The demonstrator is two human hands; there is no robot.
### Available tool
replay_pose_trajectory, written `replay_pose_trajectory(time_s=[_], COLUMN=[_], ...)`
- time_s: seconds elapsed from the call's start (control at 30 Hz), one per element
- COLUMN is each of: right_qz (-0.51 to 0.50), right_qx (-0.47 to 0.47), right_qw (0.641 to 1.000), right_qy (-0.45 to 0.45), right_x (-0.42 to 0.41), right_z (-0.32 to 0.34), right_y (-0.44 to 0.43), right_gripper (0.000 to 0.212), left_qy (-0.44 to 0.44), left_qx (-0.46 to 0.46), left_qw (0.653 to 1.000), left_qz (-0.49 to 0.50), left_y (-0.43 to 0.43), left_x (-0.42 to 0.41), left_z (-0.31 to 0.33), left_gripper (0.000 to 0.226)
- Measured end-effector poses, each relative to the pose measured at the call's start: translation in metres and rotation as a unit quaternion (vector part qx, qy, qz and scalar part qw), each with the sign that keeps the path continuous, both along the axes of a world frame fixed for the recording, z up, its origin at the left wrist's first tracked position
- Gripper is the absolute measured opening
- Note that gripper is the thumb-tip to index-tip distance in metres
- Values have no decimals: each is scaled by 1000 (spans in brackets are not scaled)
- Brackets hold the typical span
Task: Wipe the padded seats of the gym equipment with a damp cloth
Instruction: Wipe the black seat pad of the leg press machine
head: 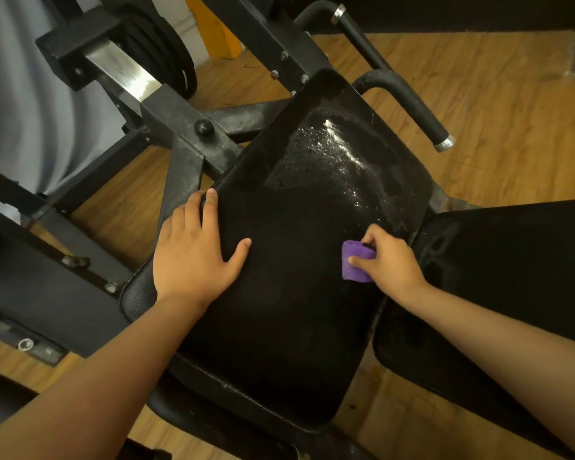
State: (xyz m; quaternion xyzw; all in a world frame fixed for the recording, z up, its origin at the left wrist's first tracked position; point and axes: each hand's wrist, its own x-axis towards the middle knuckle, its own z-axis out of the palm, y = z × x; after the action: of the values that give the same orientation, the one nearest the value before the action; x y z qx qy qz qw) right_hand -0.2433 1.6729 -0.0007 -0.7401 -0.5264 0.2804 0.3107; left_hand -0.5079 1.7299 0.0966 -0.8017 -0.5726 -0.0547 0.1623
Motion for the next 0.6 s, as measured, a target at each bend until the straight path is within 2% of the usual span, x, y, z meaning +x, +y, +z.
replay_pose_trajectory(time_s=[0.13, 0.2, 0.27, 0.4, 0.47, 0.6], right_qz=[153, 211, 206, 70, 46, 182], right_qx=[-73, -77, -66, -20, -25, -122], right_qw=[986, 974, 976, 997, 998, 975], right_qy=[-3, 2, 6, -15, -27, -33], right_x=[-27, -41, -36, 3, 12, -5], right_z=[-3, -4, -5, -4, -5, -7], right_y=[-32, -40, -33, -5, -4, -22], right_gripper=[22, 22, 24, 25, 24, 24], left_qy=[1, -1, -1, 1, 0, 0], left_qx=[1, 1, 1, 2, 2, 2], left_qw=[1000, 1000, 1000, 1000, 1000, 1000], left_qz=[-3, -2, 0, 0, 2, 3], left_y=[1, 0, 0, 0, -1, -1], left_x=[0, 0, 1, 1, 1, 3], left_z=[0, 0, 0, 0, 0, 0], left_gripper=[85, 85, 85, 85, 86, 86])
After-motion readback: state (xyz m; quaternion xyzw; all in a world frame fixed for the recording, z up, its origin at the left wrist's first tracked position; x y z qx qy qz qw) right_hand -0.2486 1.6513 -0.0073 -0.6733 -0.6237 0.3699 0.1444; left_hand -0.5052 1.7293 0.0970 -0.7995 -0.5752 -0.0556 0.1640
